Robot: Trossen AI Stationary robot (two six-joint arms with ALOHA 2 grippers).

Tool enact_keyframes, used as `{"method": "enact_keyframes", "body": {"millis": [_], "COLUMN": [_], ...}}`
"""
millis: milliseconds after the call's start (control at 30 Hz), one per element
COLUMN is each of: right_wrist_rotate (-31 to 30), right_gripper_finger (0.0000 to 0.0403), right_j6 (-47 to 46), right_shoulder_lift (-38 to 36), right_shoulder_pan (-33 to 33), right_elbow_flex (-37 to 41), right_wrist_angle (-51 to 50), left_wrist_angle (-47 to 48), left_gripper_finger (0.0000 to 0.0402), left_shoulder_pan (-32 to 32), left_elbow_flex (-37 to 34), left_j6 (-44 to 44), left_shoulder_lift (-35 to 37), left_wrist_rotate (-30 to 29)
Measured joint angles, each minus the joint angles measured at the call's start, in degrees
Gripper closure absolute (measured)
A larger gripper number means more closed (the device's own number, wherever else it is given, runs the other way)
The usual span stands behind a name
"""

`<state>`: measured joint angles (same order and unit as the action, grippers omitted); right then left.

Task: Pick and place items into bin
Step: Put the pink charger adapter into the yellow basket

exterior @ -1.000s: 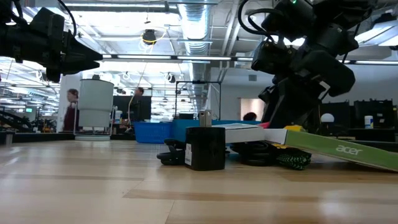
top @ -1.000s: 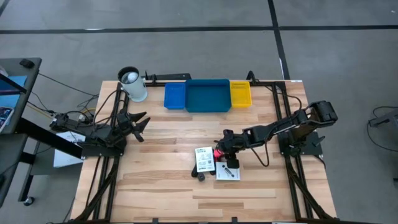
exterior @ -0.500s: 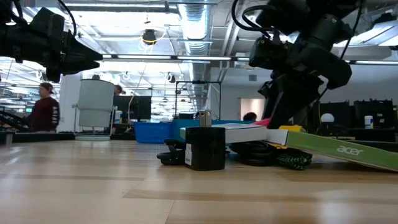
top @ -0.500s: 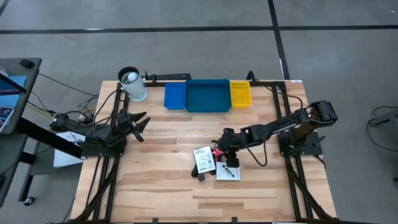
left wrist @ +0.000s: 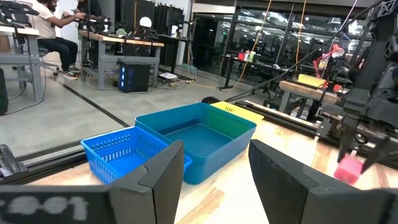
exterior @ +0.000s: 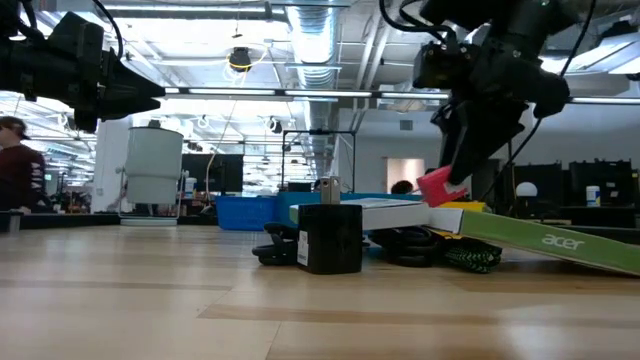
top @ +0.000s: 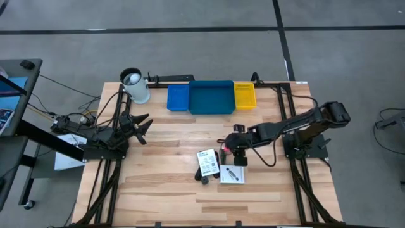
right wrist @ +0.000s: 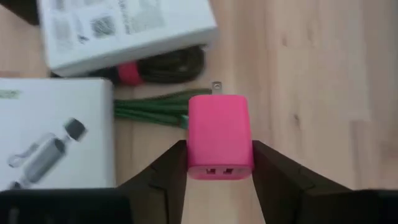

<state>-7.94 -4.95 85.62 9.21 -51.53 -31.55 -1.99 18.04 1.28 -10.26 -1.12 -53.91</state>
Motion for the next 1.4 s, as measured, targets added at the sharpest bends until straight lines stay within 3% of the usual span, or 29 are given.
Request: {"method": "enact_keyframes", "body": {"millis": [333,600,767,1000,1400], "right_wrist_rotate": [-12.94,-19.44,-20.22,-17.09,0.47], "right_gripper_finger": [0.0261,0.0261,0.026,0.0252,0.0241], "right_j6": [-4.11,-5.24,-3.35,1.72,8.09], "right_shoulder_lift": [-3.63,-6.92,-7.76,-7.63,-7.58], "right_shoulder_pan": [-5.73,-17.07,-25.89,-37.88,-51.98], "right_elbow_flex": [-3.24,-6.54,-9.69,-12.89,-13.03], "right_wrist_angle": [-11.94,-19.11,-19.65,-18.68,-16.46], "left_wrist_angle": [-0.01,-0.01,-0.01,-0.01,-0.01], "left_gripper_finger": [0.0231,0.0231,0.0231,0.0231,0.0231], "left_shoulder_pan": [0.0,-0.02,0.0,0.0,0.0], "left_elbow_flex": [0.0,0.02,0.02,0.02,0.01], "left_j6": [0.0,-0.02,-0.01,0.0,0.0], "left_shoulder_lift": [0.01,0.01,0.01,0.01,0.01], "left_wrist_rotate": [-0.01,0.0,-0.01,0.0,0.0]}}
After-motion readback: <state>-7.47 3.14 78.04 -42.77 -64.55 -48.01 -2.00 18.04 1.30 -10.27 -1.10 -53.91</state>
